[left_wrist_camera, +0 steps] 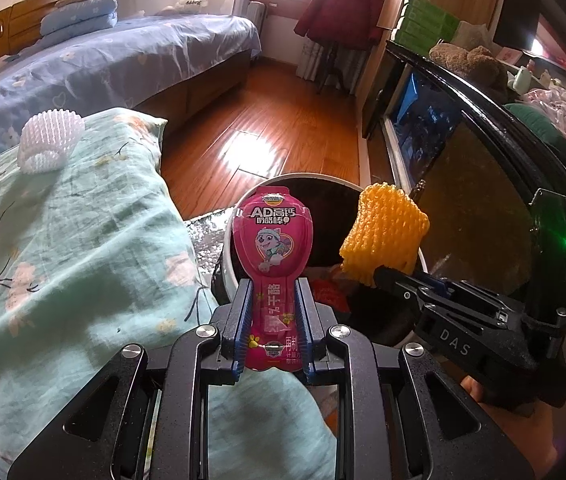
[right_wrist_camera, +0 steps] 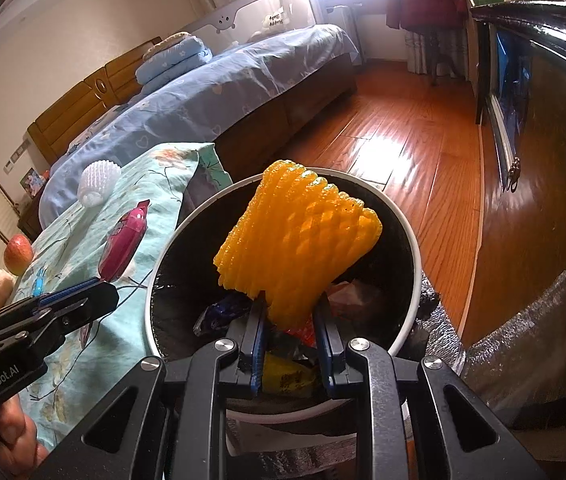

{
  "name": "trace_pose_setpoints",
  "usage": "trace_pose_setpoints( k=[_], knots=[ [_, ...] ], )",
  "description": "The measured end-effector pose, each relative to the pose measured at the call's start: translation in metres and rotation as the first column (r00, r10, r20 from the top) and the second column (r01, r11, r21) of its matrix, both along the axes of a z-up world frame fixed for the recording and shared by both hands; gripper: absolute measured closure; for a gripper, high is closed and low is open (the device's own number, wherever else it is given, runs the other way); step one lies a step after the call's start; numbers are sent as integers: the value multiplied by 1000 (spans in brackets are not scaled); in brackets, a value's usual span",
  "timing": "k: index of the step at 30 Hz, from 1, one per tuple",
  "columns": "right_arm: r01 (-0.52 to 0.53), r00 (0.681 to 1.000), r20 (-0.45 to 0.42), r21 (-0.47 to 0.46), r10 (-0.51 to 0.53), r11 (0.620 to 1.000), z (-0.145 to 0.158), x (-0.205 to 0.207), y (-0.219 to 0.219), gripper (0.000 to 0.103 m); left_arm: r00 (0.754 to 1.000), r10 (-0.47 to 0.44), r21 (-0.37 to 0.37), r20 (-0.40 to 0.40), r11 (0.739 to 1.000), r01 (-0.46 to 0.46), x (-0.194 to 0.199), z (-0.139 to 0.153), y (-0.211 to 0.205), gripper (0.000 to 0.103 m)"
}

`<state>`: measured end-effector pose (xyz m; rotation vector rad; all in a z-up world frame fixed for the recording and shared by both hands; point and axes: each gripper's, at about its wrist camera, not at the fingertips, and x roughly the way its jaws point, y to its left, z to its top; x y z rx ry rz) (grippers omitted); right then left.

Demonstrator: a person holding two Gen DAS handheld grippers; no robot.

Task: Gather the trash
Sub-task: 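Carry the pink candy tube and orange foam net over the trash bin, then open both tools to drop the tube and net into the bin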

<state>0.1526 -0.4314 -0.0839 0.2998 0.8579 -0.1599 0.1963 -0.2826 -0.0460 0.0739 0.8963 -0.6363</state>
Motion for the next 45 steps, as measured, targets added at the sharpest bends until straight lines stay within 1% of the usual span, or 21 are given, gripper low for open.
trace_pose_setpoints(
  k=[19,26,27,28,29,30,31,32,33,38,41,42,45],
  knots=[
    [7,1000,-18,4,-7,1000,-3,3,-9,80,1000,-9,7,0,1000,9,0,2,-8,84],
    [6,1000,-27,-1,-6,1000,-4,4,-11,77,1000,-22,-13,-13,1000,22,2,4,-10,83],
    [7,1000,-29,0,-7,1000,-3,4,-11,76,1000,-22,-17,-13,1000,22,1,5,-10,82],
    [9,1000,-29,0,-9,1000,-3,4,-12,75,1000,-23,-17,-17,1000,23,1,5,-10,78],
    [12,999,-30,-3,-12,1000,-2,5,-11,69,1000,-20,-16,-22,1000,20,1,5,-9,64],
    [14,999,-29,-3,-14,1000,-1,4,-12,58,1000,-11,-19,-22,1000,10,0,5,-7,52],
    [17,1000,-26,-3,-17,1000,0,3,-12,52,1000,-6,-24,-16,1000,6,-1,6,-5,51],
    [21,1000,-22,-2,-21,1000,1,2,-13,40,1000,-3,-28,-11,1000,3,-2,7,-3,51],
    [20,1000,-15,3,-20,1000,2,0,-13,37,1000,-1,-29,-10,1000,1,-3,8,0,51],
    [22,1000,10,1,-22,1000,11,-7,-10,35,999,37,-36,-10,999,-37,-10,8,24,51],
    [10,1000,27,1,-10,1000,16,-8,-3,31,997,75,-37,-17,996,-76,-11,6,43,51],
    [4,999,33,3,-4,1000,18,-7,0,28,996,92,-40,-22,995,-93,-11,5,51,51],
    [-27,998,49,9,26,1000,22,-5,13,23,988,150,-43,-36,987,-152,-9,1,78,51]
  ],
)
